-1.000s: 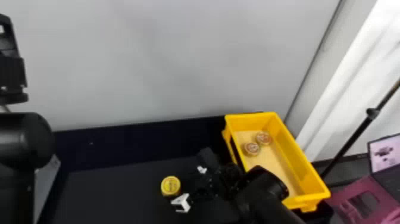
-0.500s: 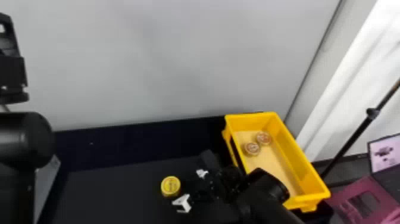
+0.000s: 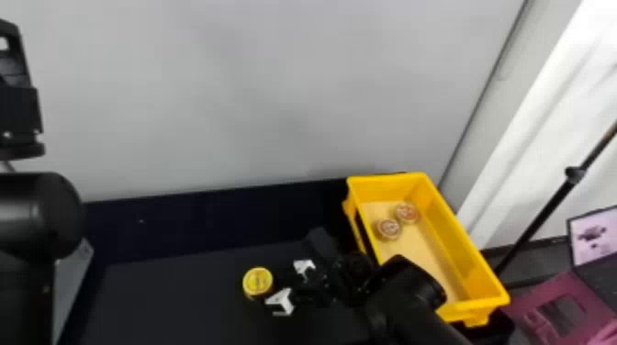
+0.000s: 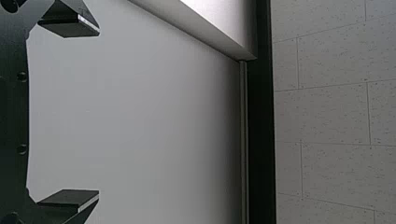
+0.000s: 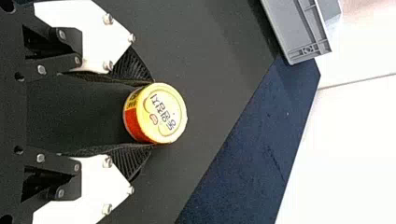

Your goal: Pick up the round yellow can and place it in the yellow rectangular box

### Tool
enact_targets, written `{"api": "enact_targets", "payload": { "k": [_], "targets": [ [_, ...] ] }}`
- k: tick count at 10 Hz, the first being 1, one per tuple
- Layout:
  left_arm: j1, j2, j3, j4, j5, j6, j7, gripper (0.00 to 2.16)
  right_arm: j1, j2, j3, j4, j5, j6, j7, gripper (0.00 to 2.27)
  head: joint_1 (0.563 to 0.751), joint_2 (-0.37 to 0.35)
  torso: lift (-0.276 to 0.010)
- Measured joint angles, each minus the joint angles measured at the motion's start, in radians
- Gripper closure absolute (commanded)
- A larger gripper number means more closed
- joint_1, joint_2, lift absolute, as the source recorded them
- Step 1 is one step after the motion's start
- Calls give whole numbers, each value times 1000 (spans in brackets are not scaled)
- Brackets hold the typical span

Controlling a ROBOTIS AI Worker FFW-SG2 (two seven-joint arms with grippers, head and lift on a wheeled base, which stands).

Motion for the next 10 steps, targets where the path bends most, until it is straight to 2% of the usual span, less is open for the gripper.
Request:
{"api": "enact_targets", "payload": {
  "k": [4, 6, 8, 10],
  "targets": [
    [14, -2, 14, -13, 0, 5, 0, 64, 36, -4, -12, -99, 15, 45, 26, 679, 694, -78, -5],
    [20, -1, 20, -20, 0, 11, 0, 64, 69, -31, -25, -202, 22, 86, 43, 678, 694, -78, -5],
    [26, 3, 26, -30, 0, 22, -2, 64, 101, -62, -84, -312, 51, 130, 55, 679, 694, -78, -5],
    [31, 8, 30, -39, -1, 36, -5, 64, 144, -94, -185, -436, 108, 181, 72, 679, 694, -78, -5]
  ]
}}
